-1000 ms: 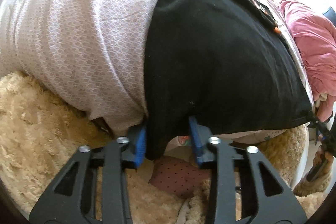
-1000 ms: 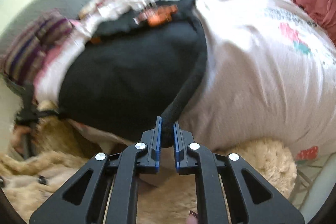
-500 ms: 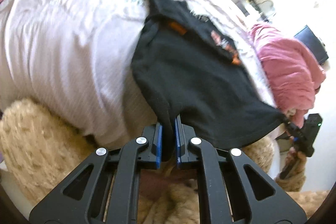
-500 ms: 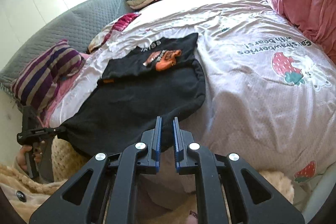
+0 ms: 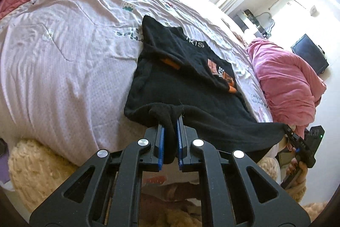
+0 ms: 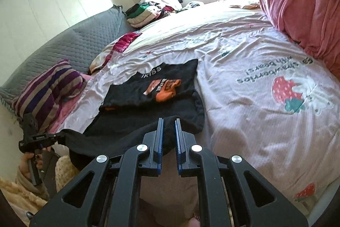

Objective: Fold small clothes
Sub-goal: 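Lift the hem with both tools and fold it over toward the collar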

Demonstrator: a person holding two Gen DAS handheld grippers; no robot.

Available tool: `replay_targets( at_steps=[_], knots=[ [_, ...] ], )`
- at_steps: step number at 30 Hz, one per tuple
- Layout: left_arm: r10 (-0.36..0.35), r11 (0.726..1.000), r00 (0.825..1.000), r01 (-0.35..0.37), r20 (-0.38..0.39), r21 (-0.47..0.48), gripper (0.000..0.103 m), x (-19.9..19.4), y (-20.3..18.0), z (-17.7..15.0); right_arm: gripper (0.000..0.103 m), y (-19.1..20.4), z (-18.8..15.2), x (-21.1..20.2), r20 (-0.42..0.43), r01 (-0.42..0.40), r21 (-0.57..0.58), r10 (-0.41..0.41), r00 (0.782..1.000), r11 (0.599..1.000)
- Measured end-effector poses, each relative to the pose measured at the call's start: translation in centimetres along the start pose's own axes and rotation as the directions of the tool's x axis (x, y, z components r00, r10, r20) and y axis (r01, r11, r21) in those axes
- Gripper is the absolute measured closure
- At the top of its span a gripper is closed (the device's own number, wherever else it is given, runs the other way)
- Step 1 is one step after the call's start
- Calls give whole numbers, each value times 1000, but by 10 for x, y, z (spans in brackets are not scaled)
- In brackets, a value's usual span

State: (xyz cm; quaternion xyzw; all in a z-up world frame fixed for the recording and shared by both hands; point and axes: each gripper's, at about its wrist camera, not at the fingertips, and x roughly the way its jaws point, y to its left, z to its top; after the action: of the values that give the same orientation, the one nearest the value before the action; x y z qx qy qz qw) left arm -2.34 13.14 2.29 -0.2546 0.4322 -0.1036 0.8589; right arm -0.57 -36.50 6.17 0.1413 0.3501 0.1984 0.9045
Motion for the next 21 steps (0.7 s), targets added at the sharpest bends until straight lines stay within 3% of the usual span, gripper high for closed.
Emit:
replay_targets(
  at_steps=[21],
  knots=[
    [-26, 1000, 995, 27, 93, -9, 99, 10, -8, 62, 94, -5, 54, 31, 59, 28, 11, -28, 998, 1000]
  ],
)
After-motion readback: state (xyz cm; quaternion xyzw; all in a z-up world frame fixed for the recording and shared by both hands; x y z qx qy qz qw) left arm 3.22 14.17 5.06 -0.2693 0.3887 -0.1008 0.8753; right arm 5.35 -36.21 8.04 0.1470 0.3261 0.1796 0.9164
